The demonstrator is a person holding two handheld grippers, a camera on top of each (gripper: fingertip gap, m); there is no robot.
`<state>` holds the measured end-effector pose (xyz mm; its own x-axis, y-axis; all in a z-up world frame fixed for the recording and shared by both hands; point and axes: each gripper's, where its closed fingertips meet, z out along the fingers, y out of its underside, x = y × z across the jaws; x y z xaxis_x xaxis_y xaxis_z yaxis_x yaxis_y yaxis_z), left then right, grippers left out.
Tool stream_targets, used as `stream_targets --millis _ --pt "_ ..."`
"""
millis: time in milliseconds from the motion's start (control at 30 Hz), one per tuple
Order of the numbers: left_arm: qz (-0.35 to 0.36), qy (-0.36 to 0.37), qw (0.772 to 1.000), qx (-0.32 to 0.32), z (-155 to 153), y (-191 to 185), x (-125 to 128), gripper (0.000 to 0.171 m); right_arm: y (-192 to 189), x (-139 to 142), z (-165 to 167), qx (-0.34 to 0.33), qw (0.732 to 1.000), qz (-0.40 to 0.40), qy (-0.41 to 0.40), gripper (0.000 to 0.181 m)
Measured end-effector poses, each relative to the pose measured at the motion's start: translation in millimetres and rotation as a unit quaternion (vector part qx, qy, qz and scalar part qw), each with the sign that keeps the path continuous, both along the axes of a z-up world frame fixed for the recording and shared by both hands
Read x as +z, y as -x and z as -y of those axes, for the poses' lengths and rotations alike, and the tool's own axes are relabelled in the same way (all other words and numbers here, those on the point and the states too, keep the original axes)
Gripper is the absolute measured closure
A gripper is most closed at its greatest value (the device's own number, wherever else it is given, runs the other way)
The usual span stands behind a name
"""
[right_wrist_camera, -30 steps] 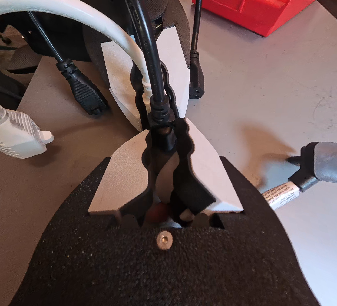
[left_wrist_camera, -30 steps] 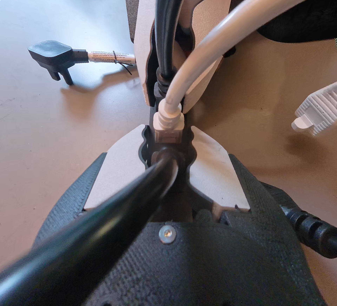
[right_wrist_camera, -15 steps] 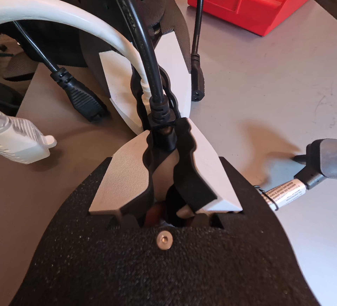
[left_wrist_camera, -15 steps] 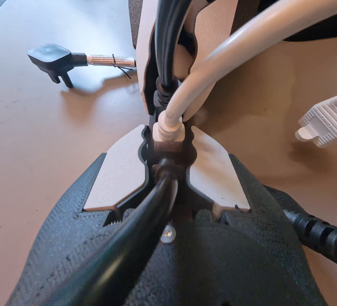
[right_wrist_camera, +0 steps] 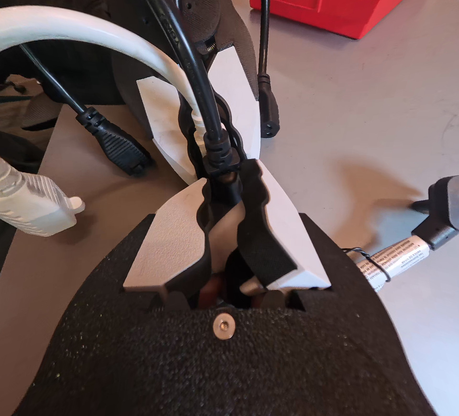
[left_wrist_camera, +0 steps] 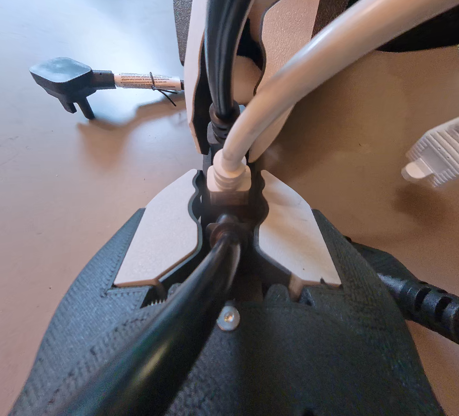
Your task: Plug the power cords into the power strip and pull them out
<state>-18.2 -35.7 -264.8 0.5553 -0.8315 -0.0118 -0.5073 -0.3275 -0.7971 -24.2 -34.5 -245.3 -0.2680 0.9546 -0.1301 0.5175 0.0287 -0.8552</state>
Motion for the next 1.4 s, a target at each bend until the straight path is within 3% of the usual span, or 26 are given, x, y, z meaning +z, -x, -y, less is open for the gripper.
stream_targets --millis 833,1133,1300,1400 --pt "0.018 0.0 1.0 0.011 -2.0 1.6 4.2 0.13 0.1 15.2 -0.1 -0.027 0.996 -0.041 0.069 0.159" --pt "-0.006 -0.01 0.999 0.034 -3.1 5.5 0.3 0.128 -4.2 9.1 -4.8 -0.031 0.999 -0.003 -0.033 0.15" --pt "-0.006 -0.008 0.999 0.032 -8.4 8.1 0.0 0.128 -5.9 8.1 -13.6 -0.058 0.998 0.024 -0.026 0.152" --pt "0.002 0.003 0.999 0.047 -13.4 23.0 0.2 0.129 -14.8 18.9 -41.9 -0.114 0.993 0.002 -0.018 0.16"
